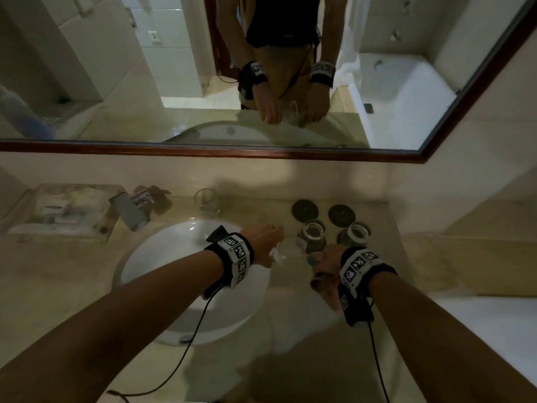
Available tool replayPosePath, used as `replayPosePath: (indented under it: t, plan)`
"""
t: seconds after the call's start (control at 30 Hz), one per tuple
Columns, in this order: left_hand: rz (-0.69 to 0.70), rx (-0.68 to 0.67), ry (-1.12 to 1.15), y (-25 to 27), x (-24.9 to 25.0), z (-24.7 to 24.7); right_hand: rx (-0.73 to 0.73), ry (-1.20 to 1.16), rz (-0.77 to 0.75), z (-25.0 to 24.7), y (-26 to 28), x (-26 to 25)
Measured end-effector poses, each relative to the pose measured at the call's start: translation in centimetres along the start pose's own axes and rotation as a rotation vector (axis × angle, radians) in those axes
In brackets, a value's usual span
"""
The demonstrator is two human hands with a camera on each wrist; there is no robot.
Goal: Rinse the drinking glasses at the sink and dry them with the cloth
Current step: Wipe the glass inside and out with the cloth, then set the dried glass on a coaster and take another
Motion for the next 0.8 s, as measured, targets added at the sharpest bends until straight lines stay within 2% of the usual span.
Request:
replayPosePath:
  t: [0.13, 0.23, 0.4, 0.53, 0.7, 0.8]
  plan:
    - [0.079, -0.053, 0.024, -2.0, 3.3, -0.2, 0.061, 0.053, -0.016, -0.4, 0.4, 2.9]
    - [0.058, -0.080, 0.041, -3.4, 4.5, -0.4, 0.118, -0.103, 0.002, -1.1, 0.9, 5.1]
    - [0.020, -0.046, 0.138, -5.7, 5.4, -2.3, 0.149, -0.205, 0.057, -1.0, 0.7, 7.9]
    - [0.002, 0.045, 0.196, -8.3, 6.0, -4.9, 0.046, -0.218, 0.074, -0.8, 1.0, 9.2]
    - [-0.005, 0.116, 0.080, -11.6, 6.1, -7.8, 0.055, -0.216, 0.067, -1.3, 0.7, 10.8]
    - [-0.010, 0.076, -0.071, -14.0, 6.0, -8.0, 0.100, -0.194, 0.062, -1.4, 0.6, 11.8]
Point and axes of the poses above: each hand's wrist, its own y-axis away from the middle knuckle, its own z-axis out of the palm, x = y × z, the point moved 7 cm from there along -y, towards the middle knuckle, and after that the axes turned 5 degrees about z, right-handed, at the moved point
